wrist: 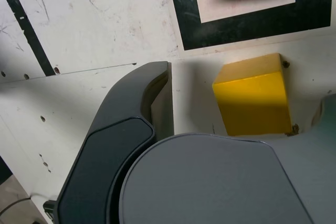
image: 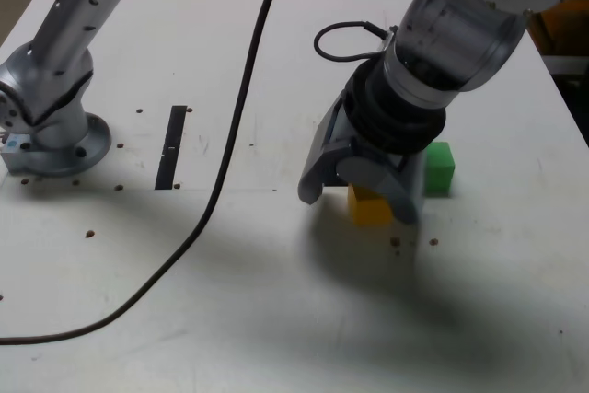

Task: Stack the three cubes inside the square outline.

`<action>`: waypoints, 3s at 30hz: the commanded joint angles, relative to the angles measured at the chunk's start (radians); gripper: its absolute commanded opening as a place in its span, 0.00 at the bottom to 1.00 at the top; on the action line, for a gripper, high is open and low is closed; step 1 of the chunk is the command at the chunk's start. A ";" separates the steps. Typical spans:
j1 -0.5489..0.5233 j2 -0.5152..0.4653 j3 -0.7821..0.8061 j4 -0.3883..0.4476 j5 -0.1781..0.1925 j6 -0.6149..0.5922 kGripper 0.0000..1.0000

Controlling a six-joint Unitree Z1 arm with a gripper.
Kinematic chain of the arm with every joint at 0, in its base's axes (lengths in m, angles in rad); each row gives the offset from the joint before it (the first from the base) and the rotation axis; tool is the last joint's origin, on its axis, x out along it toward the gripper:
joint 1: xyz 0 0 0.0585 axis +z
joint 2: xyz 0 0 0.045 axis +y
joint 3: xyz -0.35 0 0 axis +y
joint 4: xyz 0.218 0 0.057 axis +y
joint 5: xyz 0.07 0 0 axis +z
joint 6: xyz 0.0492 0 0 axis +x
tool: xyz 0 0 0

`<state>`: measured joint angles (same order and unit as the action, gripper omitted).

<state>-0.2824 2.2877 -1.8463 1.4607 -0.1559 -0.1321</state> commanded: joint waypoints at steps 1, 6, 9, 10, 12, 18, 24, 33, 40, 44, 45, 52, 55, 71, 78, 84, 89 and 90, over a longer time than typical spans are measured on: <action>0.005 0.000 0.003 0.003 0.003 0.005 0.97; 0.010 -0.001 0.012 -0.001 0.002 0.017 0.96; 0.013 -0.003 0.027 -0.016 0.002 0.026 0.94; 0.014 -0.004 0.035 -0.026 0.003 0.028 0.94; 0.016 -0.008 0.051 -0.047 0.005 0.031 0.92; 0.017 -0.027 0.112 -0.134 0.018 0.041 0.90; 0.017 -0.037 0.141 -0.176 0.022 0.042 0.89; 0.017 -0.016 0.084 -0.109 0.038 0.010 0.82; 0.014 -0.001 0.048 -0.064 0.045 -0.002 0.82; 0.013 0.001 0.048 -0.068 0.049 -0.011 0.80; 0.013 0.002 0.048 -0.069 0.047 -0.012 0.79; 0.013 0.004 0.049 -0.074 0.025 -0.017 0.79; 0.010 0.008 0.047 -0.074 0.031 -0.031 0.75; 0.008 0.071 -0.073 0.045 0.039 -0.047 0.54; 0.008 0.078 -0.075 0.053 0.037 -0.056 0.48; 0.008 0.078 -0.076 0.060 0.031 -0.053 0.36; 0.004 0.043 -0.071 0.069 0.031 -0.047 0.35; 0.002 0.030 -0.067 0.072 0.031 -0.047 0.35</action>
<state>-0.2760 2.3452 -1.9171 1.5254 -0.1257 -0.1811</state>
